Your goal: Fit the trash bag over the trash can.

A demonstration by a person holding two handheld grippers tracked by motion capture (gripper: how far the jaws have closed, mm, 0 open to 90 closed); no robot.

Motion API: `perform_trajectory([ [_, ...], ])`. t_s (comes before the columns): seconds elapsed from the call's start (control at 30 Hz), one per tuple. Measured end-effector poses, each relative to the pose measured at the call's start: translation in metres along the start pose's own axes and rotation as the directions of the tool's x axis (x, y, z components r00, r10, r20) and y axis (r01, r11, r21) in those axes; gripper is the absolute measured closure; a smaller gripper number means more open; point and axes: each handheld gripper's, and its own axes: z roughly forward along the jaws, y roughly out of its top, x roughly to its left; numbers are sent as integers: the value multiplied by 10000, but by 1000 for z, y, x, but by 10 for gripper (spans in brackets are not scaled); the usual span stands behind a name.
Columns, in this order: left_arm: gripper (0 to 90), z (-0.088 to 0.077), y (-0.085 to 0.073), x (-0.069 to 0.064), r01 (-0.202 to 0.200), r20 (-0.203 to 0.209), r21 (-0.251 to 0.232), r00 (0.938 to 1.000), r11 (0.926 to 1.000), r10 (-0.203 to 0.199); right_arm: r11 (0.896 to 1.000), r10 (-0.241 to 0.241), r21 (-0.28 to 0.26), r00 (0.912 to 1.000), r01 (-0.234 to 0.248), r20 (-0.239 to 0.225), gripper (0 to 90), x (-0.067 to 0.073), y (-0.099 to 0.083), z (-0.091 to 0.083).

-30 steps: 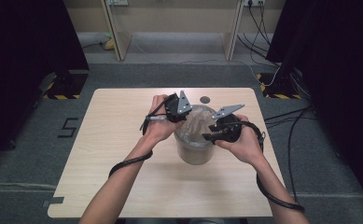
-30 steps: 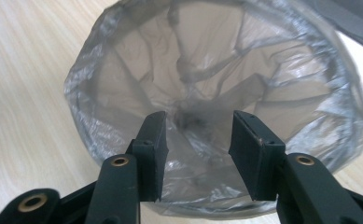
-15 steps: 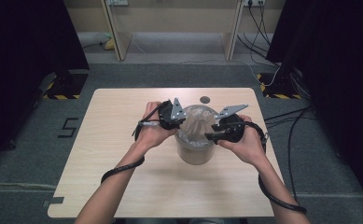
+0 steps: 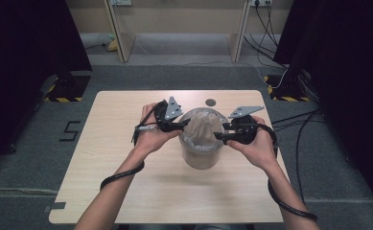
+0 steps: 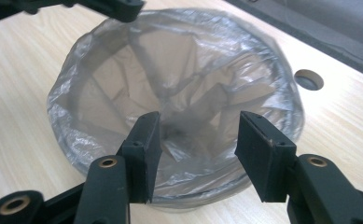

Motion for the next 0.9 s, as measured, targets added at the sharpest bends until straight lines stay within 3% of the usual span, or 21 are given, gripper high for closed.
perform_trajectory([
  [0.2,401,-11,-8,4,468,2,-258,9989,9986,-468,9994,280,-213,9995,-277,165,480,-5,-4,-5],
  [0.4,375,-25,-18,9,740,-205,-472,9970,9961,-750,9968,662,-472,9973,-646,317,469,-12,-13,-14],
  [0.63,361,-38,-31,13,990,-333,-586,9943,9934,-1011,9961,770,-455,9963,-752,395,460,-15,-19,-18],
  [0.9,350,-54,-55,18,1448,-544,-625,9875,9875,-1482,9913,1175,-665,9916,-1138,545,451,-20,-36,-24],
])
